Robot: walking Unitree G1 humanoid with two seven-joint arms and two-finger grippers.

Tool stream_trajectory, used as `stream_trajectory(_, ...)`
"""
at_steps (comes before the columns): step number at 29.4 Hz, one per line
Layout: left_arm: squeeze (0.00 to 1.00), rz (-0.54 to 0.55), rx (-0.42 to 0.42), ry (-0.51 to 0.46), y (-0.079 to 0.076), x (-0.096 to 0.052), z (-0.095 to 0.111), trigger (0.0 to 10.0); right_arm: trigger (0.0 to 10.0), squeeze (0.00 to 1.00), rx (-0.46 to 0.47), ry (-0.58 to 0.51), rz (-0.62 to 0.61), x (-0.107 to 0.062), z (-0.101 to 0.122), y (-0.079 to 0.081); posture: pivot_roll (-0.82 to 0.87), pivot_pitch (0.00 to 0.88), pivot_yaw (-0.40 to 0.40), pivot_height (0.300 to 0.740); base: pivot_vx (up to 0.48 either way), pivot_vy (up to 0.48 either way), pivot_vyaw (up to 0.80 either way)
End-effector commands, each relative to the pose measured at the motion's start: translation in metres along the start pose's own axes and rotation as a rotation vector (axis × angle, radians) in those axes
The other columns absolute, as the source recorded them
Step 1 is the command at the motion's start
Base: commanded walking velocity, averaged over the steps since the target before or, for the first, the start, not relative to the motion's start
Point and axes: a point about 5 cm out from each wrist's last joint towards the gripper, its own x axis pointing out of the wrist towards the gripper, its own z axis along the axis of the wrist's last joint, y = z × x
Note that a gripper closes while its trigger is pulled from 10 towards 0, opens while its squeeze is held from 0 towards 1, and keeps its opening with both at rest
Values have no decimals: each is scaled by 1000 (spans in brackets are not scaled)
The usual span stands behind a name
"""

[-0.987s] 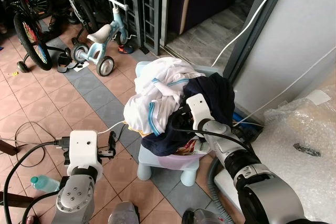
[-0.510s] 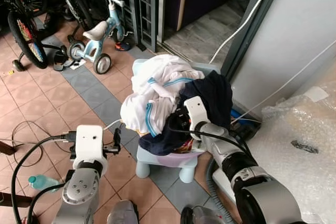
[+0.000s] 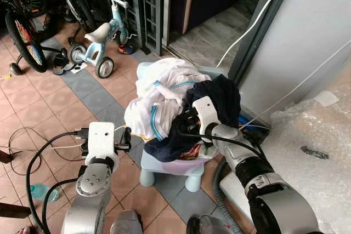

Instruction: Clothes washing

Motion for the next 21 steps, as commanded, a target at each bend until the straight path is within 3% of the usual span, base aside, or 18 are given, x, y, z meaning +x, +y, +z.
stream_trajectory(1, 0, 2, -2, 1, -1, 1, -2, 10000, 0, 0, -5, -14, 5, -2, 3, -1, 87, 29, -73, 740, 0, 0, 0)
stream_trajectory(5, 0, 16, -10, -20, -1, 5, -1, 10000, 0, 0, 31, -169, -34, -14, 18, -8, 77, 0, -81, 740, 0, 0, 0)
stream_trajectory(10, 0, 31, -29, -46, 2, 6, 1, 10000, 0, 0, 114, -268, -66, -29, 23, -8, 61, 0, -63, 740, 0, 0, 0)
stream_trajectory(12, 0, 23, -39, -59, 1, 7, 2, 10000, 0, 0, 167, -350, -98, -45, 26, -5, 46, 0, -48, 740, 0, 0, 0)
stream_trajectory(15, 0, -10, -26, -63, -4, 12, 2, 10000, 157, 0, 155, -400, -165, -59, 25, -7, 26, 0, -25, 740, 0, 0, 0)
stream_trajectory(16, 0, -15, -24, -65, -5, 13, 2, 10000, 3843, 0, 145, -400, -180, -61, 24, -8, 22, 0, -23, 740, 0, 0, 0)
stream_trajectory(17, 0, -22, -22, -67, -7, 15, 3, 10000, 10000, 0, 115, -389, -204, -62, 22, -9, 16, 0, -17, 740, 0, 0, 0)
stream_trajectory(18, 0, -26, -21, -69, -8, 17, 4, 10000, 10000, 0, 95, -381, -219, -63, 20, -11, 16, 0, -17, 740, 0, 0, 0)
stream_trajectory(19, 0, -30, -20, -73, -9, 18, 5, 10000, 10000, 886, 90, -387, -212, -64, 19, -11, 11, 0, -13, 740, 0, 0, 0)
stream_trajectory(20, 0, -32, -20, -75, -9, 19, 6, 10000, 10000, 886, 90, -394, -205, -65, 19, -10, 8, 0, -9, 740, 0, 0, 0)
stream_trajectory(21, 0, -36, -20, -78, -10, 21, 7, 10000, 10000, 1000, 30, -355, -239, -64, 16, -13, 8, 0, -5, 740, 0, 0, 0)
